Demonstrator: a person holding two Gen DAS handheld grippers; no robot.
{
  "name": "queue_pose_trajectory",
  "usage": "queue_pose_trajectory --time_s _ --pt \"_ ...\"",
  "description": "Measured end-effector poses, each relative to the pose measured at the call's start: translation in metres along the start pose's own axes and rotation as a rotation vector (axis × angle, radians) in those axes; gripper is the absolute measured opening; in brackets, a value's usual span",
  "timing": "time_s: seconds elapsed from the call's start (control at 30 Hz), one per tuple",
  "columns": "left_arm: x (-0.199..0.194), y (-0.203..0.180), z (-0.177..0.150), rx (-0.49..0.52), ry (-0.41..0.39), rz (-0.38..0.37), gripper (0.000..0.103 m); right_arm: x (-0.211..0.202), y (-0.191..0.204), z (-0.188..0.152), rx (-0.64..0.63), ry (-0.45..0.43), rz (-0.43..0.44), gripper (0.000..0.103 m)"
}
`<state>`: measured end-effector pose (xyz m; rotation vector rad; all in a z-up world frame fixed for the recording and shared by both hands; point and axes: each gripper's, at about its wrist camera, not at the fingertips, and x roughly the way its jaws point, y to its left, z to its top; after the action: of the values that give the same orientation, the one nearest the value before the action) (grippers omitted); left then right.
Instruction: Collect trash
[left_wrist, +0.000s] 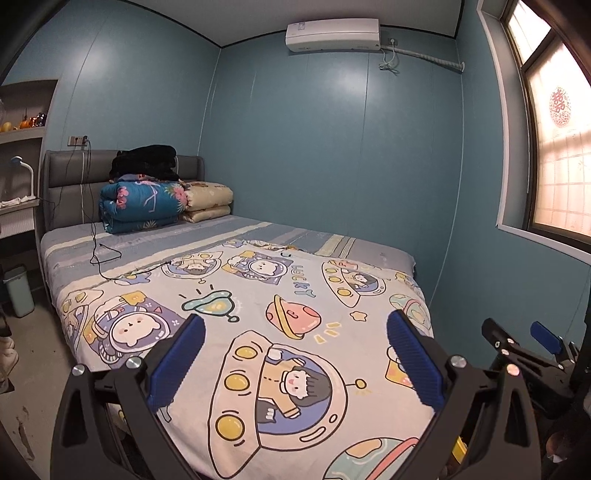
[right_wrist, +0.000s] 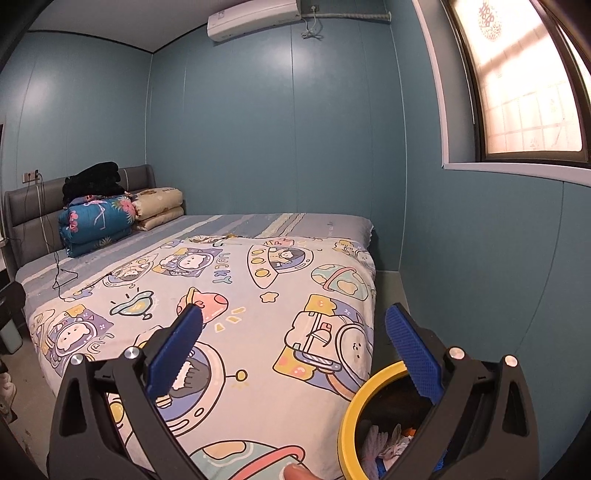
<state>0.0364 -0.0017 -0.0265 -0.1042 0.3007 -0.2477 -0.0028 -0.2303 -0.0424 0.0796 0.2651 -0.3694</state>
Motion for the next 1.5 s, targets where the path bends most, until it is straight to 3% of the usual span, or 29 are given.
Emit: queue_pose_trajectory --time_s 0.5,1.5 --pt "0.002 0.009 -0.003 -0.041 0.025 -0.004 0.095 -0.007 0.004 0.001 0.003 -0.032 -0.002 0.095" --pt "0.003 0.009 -0.004 -0.036 0.02 -0.002 0.095 -0.002 0.002 -0.001 0.018 -0.004 0.004 0.095"
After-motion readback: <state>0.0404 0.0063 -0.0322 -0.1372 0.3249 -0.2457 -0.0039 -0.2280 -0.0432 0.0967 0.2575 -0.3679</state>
